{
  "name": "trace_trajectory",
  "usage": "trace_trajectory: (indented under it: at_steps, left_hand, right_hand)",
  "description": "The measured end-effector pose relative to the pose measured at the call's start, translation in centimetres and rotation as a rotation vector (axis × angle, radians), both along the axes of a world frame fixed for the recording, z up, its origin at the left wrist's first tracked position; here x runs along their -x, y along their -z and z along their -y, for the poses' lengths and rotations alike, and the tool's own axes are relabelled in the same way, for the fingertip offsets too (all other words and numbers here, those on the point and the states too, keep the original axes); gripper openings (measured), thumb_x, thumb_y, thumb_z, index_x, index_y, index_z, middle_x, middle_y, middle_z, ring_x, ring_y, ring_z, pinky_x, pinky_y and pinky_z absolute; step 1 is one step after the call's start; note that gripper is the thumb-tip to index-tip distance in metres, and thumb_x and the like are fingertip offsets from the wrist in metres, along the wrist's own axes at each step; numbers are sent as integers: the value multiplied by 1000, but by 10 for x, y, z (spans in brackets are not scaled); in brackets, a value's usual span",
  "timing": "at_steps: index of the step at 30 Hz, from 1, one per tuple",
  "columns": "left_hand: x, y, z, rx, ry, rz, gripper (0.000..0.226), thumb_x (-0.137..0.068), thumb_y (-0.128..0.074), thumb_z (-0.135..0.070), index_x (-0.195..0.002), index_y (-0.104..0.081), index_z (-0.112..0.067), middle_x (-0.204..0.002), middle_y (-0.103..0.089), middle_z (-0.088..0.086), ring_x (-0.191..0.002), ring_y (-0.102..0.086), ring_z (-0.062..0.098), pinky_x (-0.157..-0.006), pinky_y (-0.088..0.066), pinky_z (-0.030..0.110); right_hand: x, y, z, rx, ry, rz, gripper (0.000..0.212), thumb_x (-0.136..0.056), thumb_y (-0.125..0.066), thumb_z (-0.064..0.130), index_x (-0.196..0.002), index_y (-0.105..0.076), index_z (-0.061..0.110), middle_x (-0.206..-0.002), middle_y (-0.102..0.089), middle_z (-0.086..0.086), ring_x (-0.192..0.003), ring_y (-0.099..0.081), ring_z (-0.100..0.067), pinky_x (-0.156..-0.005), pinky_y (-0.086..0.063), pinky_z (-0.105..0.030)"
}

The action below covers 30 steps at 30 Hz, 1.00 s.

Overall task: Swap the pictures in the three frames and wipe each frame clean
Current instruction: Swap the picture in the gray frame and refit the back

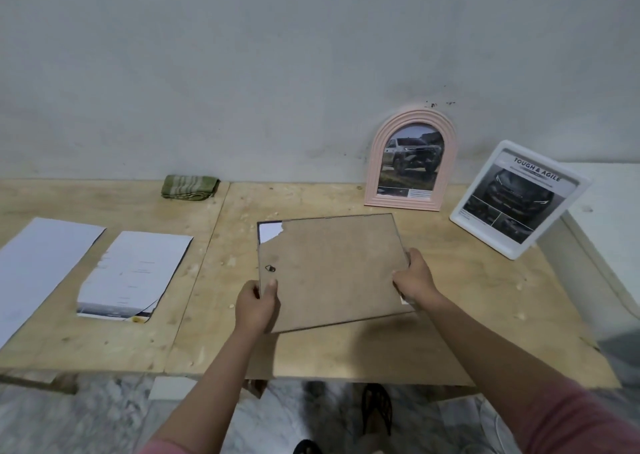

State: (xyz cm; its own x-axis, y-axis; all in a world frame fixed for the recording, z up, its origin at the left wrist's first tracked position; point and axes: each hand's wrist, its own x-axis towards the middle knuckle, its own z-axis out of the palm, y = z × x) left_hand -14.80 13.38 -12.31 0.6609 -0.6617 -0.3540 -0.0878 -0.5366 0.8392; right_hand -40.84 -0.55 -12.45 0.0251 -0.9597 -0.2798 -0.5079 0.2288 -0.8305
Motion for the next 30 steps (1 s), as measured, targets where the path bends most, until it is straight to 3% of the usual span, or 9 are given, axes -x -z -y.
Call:
trace_trajectory:
  at_steps: [7,10,12,15,18,20,24,27,30]
  left_hand:
    - [4,-57,22,323,-25,-21,21,-94,-56,-18,-75,-56,-9,-59,-43,-1,-47,-40,1,-49,-32,17]
    - [14,-76,34,398,-29,-13,22,-91,-61,-19,-70,-54,-15,-55,-44,-4,-42,-42,-1,-52,-35,24]
    - [23,-90,42,430,-33,-13,21,-89,-64,-21,-71,-55,-17,-59,-51,-1,-52,-48,6,-58,-40,29]
    - [42,-112,52,451,-3,27,18,-84,-69,-24,-72,-57,-18,-65,-59,0,-60,-55,16,-61,-46,32]
    - [64,-137,57,474,79,123,15,-79,-72,-18,-76,-58,-13,-70,-60,0,-62,-54,13,-55,-40,24]
    - [81,-150,57,497,131,133,14,-75,-72,-14,-83,-61,-9,-77,-64,1,-68,-58,12,-54,-41,19]
    - [113,-163,62,604,326,-21,25,-76,-77,-16,-95,-63,-7,-80,-66,-5,-65,-61,-5,-60,-48,10]
    - [132,-159,65,635,473,-195,27,-85,-69,-10,-108,-63,2,-94,-67,6,-72,-61,-11,-71,-48,7]
    - [129,-137,74,491,423,-207,38,-88,-66,-26,-115,-60,-1,-109,-65,10,-97,-64,5,-76,-48,12]
  right_hand:
    - [-28,-34,-3,-41,47,-12,51,-83,-60,10,-132,-46,8,-133,-52,-10,-113,-55,-25,-85,-37,-19]
    - [-57,-72,-4,12,-57,47,49,-88,-61,22,-131,-47,5,-139,-48,-11,-123,-49,-24,-94,-35,-20]
    - [-78,-112,-10,0,-136,110,53,-90,-60,34,-132,-48,3,-136,-51,-10,-118,-52,-22,-84,-37,-17]
    - [-102,-168,-16,-51,-294,88,65,-86,-52,58,-122,-55,4,-114,-63,-14,-84,-54,-20,-69,-40,-25]
    - [-112,-209,-17,-115,-358,11,69,-82,-51,65,-116,-55,6,-112,-61,-15,-92,-62,-32,-83,-51,-43]
    - [-109,-227,-14,-111,-340,-22,60,-81,-58,60,-111,-54,8,-109,-61,-13,-94,-63,-35,-84,-52,-50]
    - [-86,-248,-7,85,-290,-239,27,-87,-58,30,-97,-53,5,-83,-59,-9,-78,-61,-26,-60,-51,-28]
    - [-64,-259,1,304,-258,-489,15,-88,-50,17,-95,-53,5,-83,-55,-8,-79,-58,-26,-57,-42,-27]
    - [-38,-263,12,352,-185,-537,18,-90,-48,17,-98,-57,4,-87,-59,-10,-81,-60,-27,-65,-45,-31]
